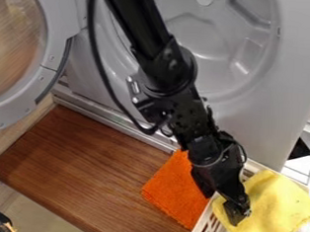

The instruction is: Move the white basket to the left side of the table

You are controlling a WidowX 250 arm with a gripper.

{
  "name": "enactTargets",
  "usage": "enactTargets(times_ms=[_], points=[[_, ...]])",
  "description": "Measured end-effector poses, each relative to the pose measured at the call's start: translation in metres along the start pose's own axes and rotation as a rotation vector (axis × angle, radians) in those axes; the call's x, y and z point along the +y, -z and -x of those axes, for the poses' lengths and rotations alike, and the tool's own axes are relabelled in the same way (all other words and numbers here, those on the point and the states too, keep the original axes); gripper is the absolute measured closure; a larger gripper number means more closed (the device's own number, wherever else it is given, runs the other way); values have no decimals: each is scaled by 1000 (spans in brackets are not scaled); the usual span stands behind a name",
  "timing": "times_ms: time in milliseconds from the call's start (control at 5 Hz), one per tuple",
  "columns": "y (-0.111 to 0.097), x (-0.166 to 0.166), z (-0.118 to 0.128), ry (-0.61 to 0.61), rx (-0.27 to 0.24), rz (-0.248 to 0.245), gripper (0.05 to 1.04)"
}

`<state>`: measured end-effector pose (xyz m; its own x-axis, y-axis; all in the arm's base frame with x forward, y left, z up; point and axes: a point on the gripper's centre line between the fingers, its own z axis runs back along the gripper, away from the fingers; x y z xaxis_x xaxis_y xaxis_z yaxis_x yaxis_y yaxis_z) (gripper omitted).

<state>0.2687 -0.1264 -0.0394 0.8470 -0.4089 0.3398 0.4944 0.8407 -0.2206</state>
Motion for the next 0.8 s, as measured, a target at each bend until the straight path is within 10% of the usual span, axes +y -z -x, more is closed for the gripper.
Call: enactTargets(times_ms=[400, 800], points=[[4, 7, 7, -15, 15, -15, 704], [-5, 2, 6, -26, -1, -12, 922]])
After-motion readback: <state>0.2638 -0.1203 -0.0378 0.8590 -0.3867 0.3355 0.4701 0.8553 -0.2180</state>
